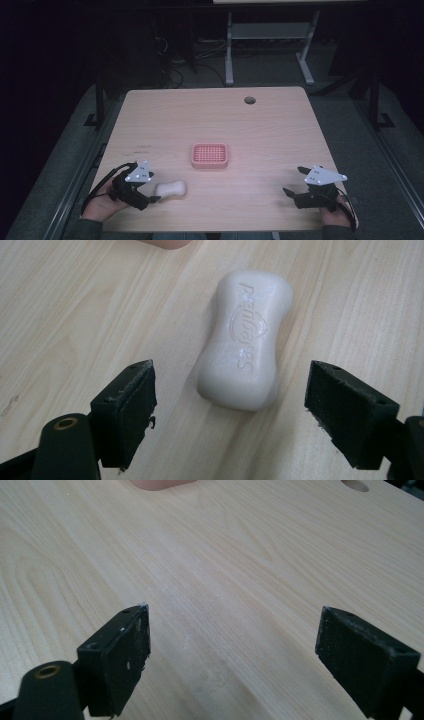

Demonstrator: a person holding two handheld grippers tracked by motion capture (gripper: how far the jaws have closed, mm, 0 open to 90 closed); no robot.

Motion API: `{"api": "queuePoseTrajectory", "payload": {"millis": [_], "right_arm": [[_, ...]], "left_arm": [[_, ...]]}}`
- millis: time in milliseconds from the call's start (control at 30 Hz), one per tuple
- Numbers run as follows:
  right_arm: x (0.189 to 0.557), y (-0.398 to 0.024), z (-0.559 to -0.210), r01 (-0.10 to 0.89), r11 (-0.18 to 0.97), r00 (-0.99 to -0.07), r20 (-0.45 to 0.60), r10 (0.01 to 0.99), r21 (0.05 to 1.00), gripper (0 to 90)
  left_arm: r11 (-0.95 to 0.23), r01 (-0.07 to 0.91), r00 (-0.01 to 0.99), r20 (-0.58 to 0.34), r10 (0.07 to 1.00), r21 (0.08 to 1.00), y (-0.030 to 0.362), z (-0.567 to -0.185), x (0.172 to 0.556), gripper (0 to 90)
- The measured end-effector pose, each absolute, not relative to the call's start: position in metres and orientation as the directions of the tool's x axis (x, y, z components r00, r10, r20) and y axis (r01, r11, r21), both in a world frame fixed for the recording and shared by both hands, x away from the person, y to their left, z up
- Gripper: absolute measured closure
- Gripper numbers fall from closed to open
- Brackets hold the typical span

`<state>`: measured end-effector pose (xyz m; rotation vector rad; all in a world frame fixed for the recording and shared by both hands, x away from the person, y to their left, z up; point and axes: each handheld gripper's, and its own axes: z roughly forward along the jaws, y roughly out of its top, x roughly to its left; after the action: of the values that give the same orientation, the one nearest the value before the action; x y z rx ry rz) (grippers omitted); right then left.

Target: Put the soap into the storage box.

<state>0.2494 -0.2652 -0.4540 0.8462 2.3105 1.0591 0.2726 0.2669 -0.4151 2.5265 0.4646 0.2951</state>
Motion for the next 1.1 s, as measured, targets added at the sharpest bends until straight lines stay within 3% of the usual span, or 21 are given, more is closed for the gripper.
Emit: {"api": "queuePoseTrajectory", "payload": {"millis": [700, 1100], "right_arm": [[0.250, -0.258, -0.454, 0.326, 0.539, -0.723, -0.162, 0.672, 0.776, 13.6], [0.250, -0.257, -0.453, 0.318, 0.544, -0.728, -0.168, 0.665, 0.777, 13.6]], "left_arm": [[-0.843, 0.215, 0.954, 0.081, 0.290, 0.493, 0.238, -0.422, 0.285, 23.9], [-0.873, 0.189, 0.968, 0.067, 0.244, 0.450, 0.222, -0.429, 0.293, 31.6]]}}
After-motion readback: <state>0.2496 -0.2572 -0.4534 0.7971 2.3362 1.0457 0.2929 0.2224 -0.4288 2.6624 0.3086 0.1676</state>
